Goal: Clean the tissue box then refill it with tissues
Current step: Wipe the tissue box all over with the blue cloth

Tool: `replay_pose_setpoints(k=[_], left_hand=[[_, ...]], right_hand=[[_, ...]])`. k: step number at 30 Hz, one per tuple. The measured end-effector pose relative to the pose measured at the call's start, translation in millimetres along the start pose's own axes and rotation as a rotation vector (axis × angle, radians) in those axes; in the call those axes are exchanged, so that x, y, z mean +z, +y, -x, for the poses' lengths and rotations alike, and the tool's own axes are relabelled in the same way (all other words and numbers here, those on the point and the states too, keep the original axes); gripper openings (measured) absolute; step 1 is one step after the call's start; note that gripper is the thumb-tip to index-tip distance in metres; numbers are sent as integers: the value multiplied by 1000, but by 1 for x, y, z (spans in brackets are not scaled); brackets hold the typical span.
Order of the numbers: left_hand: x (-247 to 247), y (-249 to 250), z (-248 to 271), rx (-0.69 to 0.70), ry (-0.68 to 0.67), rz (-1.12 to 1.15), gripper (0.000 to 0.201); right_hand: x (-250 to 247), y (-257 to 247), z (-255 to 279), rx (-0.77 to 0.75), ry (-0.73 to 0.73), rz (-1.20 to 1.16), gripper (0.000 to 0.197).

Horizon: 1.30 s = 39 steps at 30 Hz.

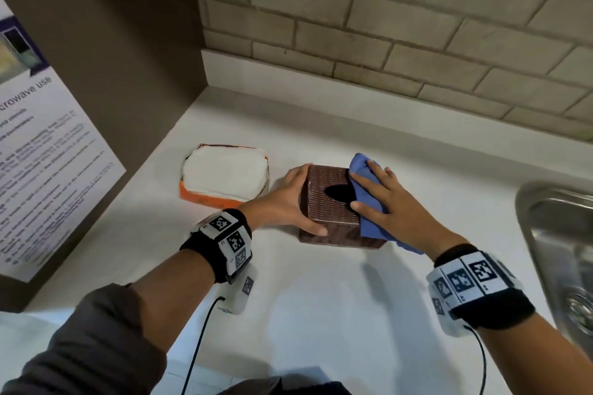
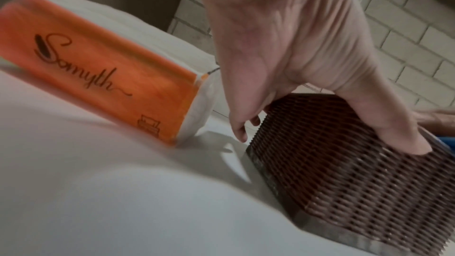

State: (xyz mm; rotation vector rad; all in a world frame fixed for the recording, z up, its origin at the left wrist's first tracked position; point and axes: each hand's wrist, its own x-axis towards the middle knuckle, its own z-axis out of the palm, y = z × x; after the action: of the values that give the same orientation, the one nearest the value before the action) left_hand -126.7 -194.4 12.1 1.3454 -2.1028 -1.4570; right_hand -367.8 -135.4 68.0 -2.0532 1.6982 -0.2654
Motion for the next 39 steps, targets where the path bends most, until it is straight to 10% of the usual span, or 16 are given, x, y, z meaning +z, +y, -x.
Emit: replay_pose_setpoints(k=[4,17,22,26,31,39], left_hand=[[10,-6,-2,26,60,104,131],[16,-17,-6,89,77,158,127],[15,-14,-5,123,105,227,126],[17,-16,-12,217,72,141,81],[19,-20,-12,98,122,227,132],[19,-22,-13,84,79,230,135]], right_hand=[[28,-13,-9,-83,151,157,64],[22,-28,-7,-491,-4,162,50],[14,-30,-41,-362,-45,107,40],[19,-29,-30,-556,-88,120,49],[5,-19,-37,-345,12,162,38],[7,-4,-15,-340,23,189,39]])
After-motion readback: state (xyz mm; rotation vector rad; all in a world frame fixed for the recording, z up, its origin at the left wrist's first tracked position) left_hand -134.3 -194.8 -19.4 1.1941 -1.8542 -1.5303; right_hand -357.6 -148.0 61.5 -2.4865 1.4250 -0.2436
